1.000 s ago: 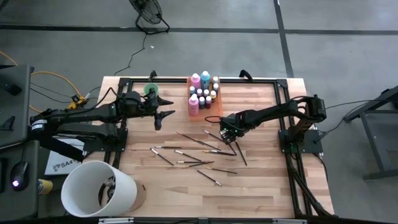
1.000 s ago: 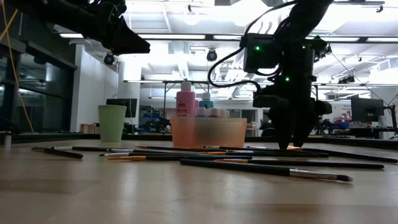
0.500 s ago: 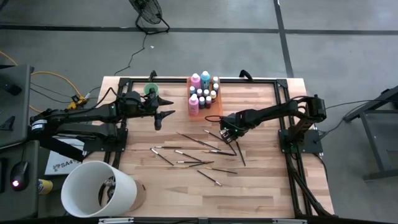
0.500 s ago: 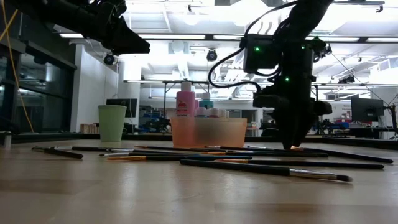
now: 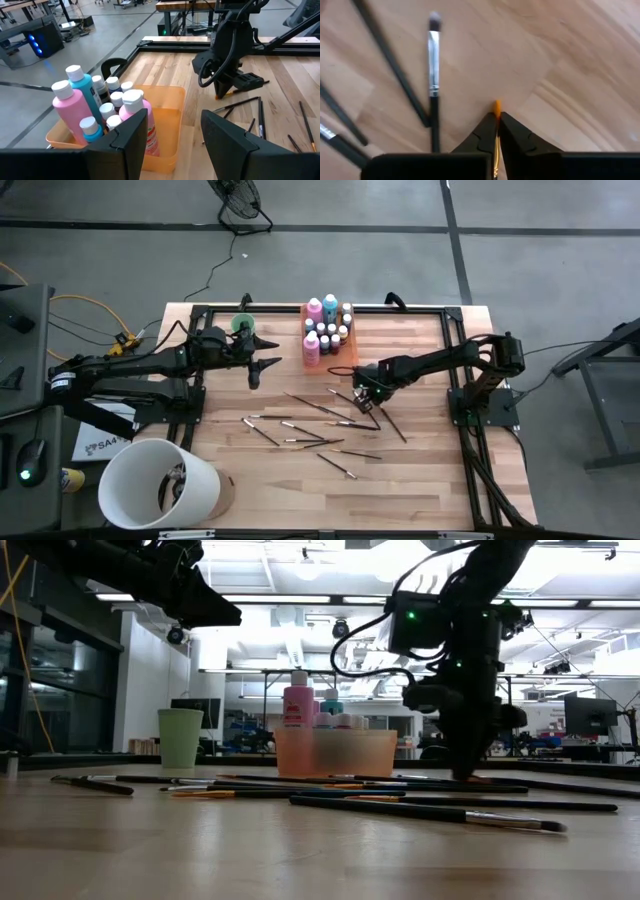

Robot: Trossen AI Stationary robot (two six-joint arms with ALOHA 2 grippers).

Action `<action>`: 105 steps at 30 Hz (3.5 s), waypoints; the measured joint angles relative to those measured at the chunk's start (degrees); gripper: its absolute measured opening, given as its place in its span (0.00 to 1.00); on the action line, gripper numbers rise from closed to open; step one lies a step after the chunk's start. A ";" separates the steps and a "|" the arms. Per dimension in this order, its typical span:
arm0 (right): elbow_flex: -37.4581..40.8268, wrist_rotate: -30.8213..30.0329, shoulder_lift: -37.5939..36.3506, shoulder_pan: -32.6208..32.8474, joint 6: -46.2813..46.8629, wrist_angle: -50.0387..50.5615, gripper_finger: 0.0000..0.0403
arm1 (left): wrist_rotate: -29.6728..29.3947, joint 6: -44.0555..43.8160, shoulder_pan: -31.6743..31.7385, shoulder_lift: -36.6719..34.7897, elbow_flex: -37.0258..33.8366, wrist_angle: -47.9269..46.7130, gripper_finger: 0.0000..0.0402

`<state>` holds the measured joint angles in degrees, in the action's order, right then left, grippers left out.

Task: Pick & Place Paint Supplies
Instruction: Put the orange paintbrush into the cup

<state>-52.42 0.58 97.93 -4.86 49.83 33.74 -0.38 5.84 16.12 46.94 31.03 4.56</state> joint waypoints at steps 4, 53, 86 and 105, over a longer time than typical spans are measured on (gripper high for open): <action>0.02 1.79 -0.79 0.33 -2.36 -1.95 0.02 | 0.01 -0.08 0.00 0.00 0.00 0.00 0.45; -2.49 18.91 -16.97 -11.27 -54.99 -73.03 0.01 | 9.27 -7.65 0.00 29.94 21.07 22.02 0.45; -2.47 0.35 -25.43 -11.74 -48.65 -44.30 0.60 | -35.09 -0.63 0.04 27.39 18.69 18.62 0.05; -2.47 -2.41 -28.41 -11.76 -47.94 -39.00 0.66 | -65.80 -10.58 5.51 26.86 -3.18 40.36 0.05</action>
<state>-54.89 -1.83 69.52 -16.62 1.89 -5.26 -66.18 -4.73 21.63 73.80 27.84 44.92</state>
